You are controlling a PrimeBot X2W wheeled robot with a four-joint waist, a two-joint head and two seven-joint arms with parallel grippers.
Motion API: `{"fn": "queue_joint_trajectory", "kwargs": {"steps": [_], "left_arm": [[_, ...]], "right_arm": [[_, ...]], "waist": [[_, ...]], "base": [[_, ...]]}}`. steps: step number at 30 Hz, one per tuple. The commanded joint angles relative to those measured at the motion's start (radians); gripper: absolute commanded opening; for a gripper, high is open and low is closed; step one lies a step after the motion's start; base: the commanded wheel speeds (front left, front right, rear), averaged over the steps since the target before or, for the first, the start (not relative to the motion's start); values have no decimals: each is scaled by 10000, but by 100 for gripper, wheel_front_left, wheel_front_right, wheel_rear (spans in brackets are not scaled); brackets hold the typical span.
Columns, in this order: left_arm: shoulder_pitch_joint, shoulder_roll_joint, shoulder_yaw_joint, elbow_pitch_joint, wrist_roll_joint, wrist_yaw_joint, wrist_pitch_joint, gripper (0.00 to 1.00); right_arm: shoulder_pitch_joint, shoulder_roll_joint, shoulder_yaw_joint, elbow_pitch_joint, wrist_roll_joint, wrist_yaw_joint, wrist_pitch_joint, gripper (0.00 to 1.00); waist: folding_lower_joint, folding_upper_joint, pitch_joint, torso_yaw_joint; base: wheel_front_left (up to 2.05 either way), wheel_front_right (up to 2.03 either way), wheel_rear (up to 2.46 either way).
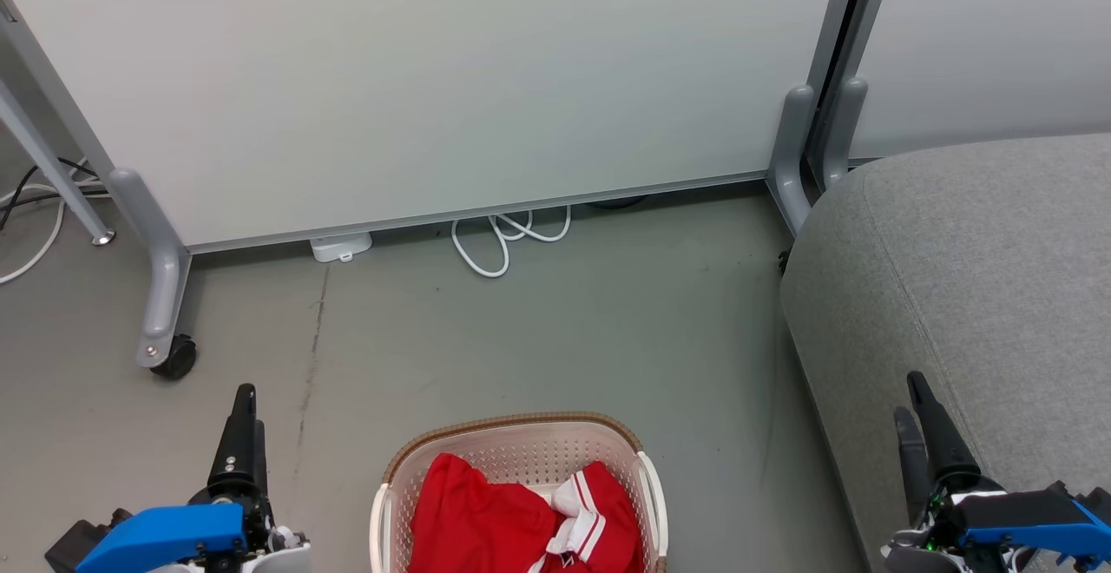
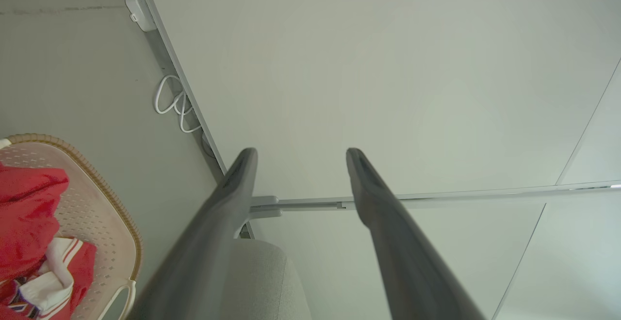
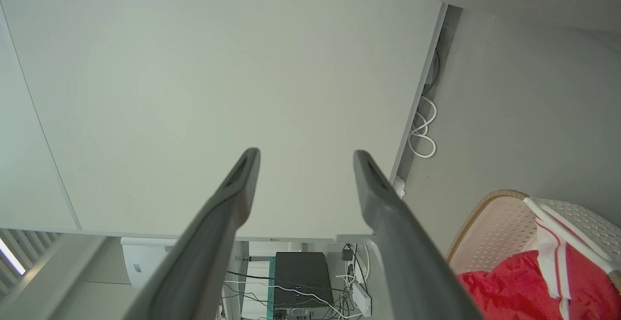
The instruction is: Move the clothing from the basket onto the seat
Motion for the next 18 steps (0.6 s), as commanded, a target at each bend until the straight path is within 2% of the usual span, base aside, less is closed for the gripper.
{"fn": "queue_joint_trajectory", "kwargs": {"steps": [1, 18], "left_arm": [[-342, 77, -35, -242, 505, -9, -115, 100], [-471, 94, -216, -587, 3648, 63, -780, 100]], "right_arm": [[-196, -45, 55, -217, -368, 6, -123, 100], [-290, -71, 480, -633, -3346, 11, -785, 100]], "waist": [[0, 0, 1, 4], [0, 0, 37, 12]], "base": [[0, 0, 0], [0, 0, 0]]}}
